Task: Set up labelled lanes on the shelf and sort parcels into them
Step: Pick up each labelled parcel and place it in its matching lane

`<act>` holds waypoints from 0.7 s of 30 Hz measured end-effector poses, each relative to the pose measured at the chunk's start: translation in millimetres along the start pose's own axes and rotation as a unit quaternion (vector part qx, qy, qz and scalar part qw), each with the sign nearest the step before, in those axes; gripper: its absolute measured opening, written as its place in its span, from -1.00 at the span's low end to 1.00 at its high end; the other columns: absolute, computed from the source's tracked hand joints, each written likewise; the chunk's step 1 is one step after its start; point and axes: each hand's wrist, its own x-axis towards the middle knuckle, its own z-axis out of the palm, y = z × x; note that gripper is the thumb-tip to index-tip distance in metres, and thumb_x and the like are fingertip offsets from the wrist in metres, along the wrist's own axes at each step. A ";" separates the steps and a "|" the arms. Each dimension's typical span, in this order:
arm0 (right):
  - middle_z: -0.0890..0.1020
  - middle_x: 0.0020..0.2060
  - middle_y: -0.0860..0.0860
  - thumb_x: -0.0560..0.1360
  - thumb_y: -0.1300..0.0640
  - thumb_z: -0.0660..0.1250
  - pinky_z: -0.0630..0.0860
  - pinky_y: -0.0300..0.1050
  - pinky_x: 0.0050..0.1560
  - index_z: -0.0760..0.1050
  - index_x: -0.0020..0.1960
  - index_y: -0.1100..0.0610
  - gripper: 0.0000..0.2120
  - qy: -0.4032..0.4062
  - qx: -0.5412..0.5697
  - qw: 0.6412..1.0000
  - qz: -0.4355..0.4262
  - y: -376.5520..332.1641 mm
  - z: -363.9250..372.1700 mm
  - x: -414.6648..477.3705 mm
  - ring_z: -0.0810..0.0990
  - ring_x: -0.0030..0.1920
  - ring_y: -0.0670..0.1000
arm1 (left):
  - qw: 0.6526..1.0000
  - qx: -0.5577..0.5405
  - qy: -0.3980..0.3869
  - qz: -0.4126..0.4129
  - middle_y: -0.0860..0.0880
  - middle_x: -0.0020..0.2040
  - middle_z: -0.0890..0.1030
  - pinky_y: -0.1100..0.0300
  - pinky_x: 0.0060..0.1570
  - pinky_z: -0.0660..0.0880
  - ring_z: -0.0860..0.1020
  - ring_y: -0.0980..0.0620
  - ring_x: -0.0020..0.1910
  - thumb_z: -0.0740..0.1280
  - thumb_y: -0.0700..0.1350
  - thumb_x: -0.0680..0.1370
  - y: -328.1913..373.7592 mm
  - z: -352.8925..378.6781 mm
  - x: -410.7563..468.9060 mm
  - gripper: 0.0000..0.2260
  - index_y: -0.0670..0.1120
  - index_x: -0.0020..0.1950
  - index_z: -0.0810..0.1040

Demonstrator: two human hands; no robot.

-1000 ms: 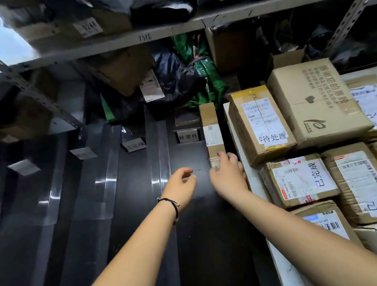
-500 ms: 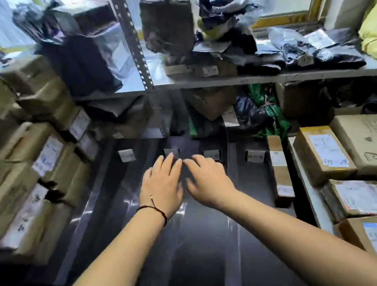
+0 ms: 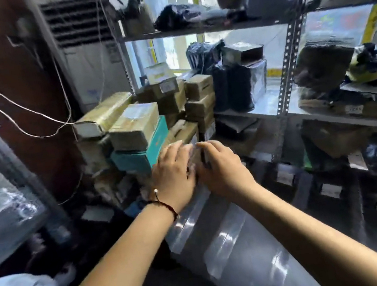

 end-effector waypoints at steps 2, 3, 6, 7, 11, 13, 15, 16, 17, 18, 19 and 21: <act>0.48 0.39 0.05 0.57 -0.02 0.31 0.47 0.12 0.27 0.38 0.48 0.06 -0.50 -0.012 0.009 1.000 -0.021 -26.1 10.5 12.4 0.50 0.32 0.18 | 0.999 -0.016 0.022 -0.023 -0.15 0.26 0.57 -0.12 0.16 0.54 0.55 -0.23 0.22 0.17 0.03 0.45 -27.3 -18.3 -2.2 -0.55 -0.12 0.25 0.57; 0.47 0.40 0.04 0.58 -0.02 0.31 0.46 0.12 0.28 0.37 0.49 0.06 -0.50 -0.019 0.006 0.999 -0.034 -38.0 16.2 20.3 0.50 0.32 0.17 | 0.998 -0.026 0.034 -0.038 -0.15 0.24 0.58 -0.12 0.16 0.54 0.54 -0.23 0.21 0.18 0.01 0.46 -42.4 -26.1 -1.5 -0.56 -0.13 0.24 0.57; 0.49 0.38 0.04 0.60 -0.03 0.29 0.48 0.12 0.27 0.38 0.48 0.05 -0.53 -0.025 0.015 0.997 -0.064 -64.7 29.9 49.4 0.51 0.32 0.15 | 0.994 -0.047 0.076 -0.069 -0.14 0.20 0.58 -0.05 0.22 0.51 0.55 -0.19 0.20 0.24 -0.05 0.47 -85.9 -40.7 3.9 -0.62 -0.17 0.21 0.58; 0.51 0.36 0.04 0.60 -0.02 0.29 0.48 0.13 0.27 0.39 0.47 0.05 -0.55 -0.024 0.023 0.997 -0.070 -73.9 37.2 63.6 0.51 0.32 0.15 | 0.992 -0.052 0.085 -0.075 -0.14 0.19 0.58 -0.03 0.23 0.49 0.54 -0.19 0.19 0.22 -0.03 0.47 -104.4 -45.7 8.0 -0.62 -0.17 0.20 0.58; 0.52 0.33 0.08 0.60 0.02 0.29 0.48 0.14 0.27 0.42 0.44 0.07 -0.57 -0.016 0.036 0.996 -0.080 -92.7 56.8 112.1 0.52 0.32 0.16 | 0.988 -0.051 0.110 -0.091 -0.13 0.16 0.58 0.08 0.23 0.43 0.54 -0.16 0.17 0.19 0.05 0.46 -157.6 -60.5 29.8 -0.57 -0.17 0.18 0.58; 0.53 0.33 0.07 0.61 0.02 0.29 0.49 0.11 0.25 0.44 0.43 0.07 -0.59 -0.001 0.044 0.995 -0.085 -103.6 68.6 141.2 0.53 0.30 0.17 | 0.986 -0.046 0.128 -0.095 -0.14 0.14 0.59 0.10 0.19 0.40 0.55 -0.17 0.14 0.20 0.09 0.44 -191.3 -64.7 50.8 -0.55 -0.18 0.16 0.59; 0.53 0.34 0.04 0.61 0.00 0.29 0.48 0.03 0.23 0.45 0.42 0.05 -0.61 0.013 0.047 0.995 -0.083 -114.7 80.6 171.4 0.52 0.31 0.14 | 0.986 -0.038 0.119 -0.108 -0.14 0.14 0.58 0.06 0.19 0.44 0.54 -0.18 0.14 0.20 0.15 0.43 -224.4 -68.4 74.7 -0.50 -0.17 0.17 0.59; 0.52 0.35 0.02 0.61 0.00 0.29 0.46 -0.05 0.19 0.45 0.42 0.03 -0.61 0.022 0.047 0.996 -0.078 -119.4 85.3 185.1 0.51 0.31 0.11 | 0.987 -0.029 0.107 -0.114 -0.14 0.15 0.58 0.02 0.20 0.45 0.54 -0.19 0.15 0.20 0.19 0.43 -239.2 -68.5 86.4 -0.46 -0.17 0.19 0.59; 0.52 0.35 0.00 0.61 -0.01 0.29 0.42 -0.11 0.13 0.46 0.42 0.02 -0.61 0.027 0.049 0.996 -0.074 -122.7 89.2 195.5 0.51 0.31 0.09 | 0.988 -0.018 0.094 -0.118 -0.15 0.17 0.57 -0.01 0.21 0.46 0.53 -0.20 0.16 0.19 0.23 0.41 -250.6 -67.9 96.3 -0.42 -0.17 0.21 0.58; 0.51 0.35 -0.02 0.61 -0.02 0.29 0.38 -0.16 0.06 0.46 0.42 0.01 -0.61 0.028 0.052 0.996 -0.071 -126.6 93.7 208.2 0.52 0.30 0.06 | 0.989 -0.007 0.078 -0.124 -0.16 0.19 0.56 -0.03 0.22 0.45 0.52 -0.21 0.18 0.18 0.29 0.39 -262.1 -67.7 107.4 -0.36 -0.16 0.23 0.57; 0.51 0.35 -0.03 0.62 -0.03 0.28 0.35 -0.17 0.01 0.46 0.41 0.00 -0.62 0.026 0.053 0.996 -0.068 -130.2 97.7 219.5 0.53 0.28 0.05 | 0.990 0.003 0.058 -0.132 -0.16 0.22 0.53 -0.02 0.25 0.43 0.50 -0.22 0.21 0.16 0.34 0.35 -271.6 -67.0 117.5 -0.28 -0.16 0.27 0.55; 0.50 0.35 -0.05 0.62 -0.05 0.28 0.34 -0.18 -0.02 0.46 0.40 -0.03 -0.64 0.024 0.043 0.997 -0.064 -137.5 103.7 240.9 0.53 0.27 0.05 | 0.987 0.005 0.002 -0.161 -0.14 0.33 0.44 0.05 0.31 0.32 0.41 -0.18 0.32 0.07 0.42 0.27 -285.2 -66.4 136.7 -0.14 -0.12 0.37 0.48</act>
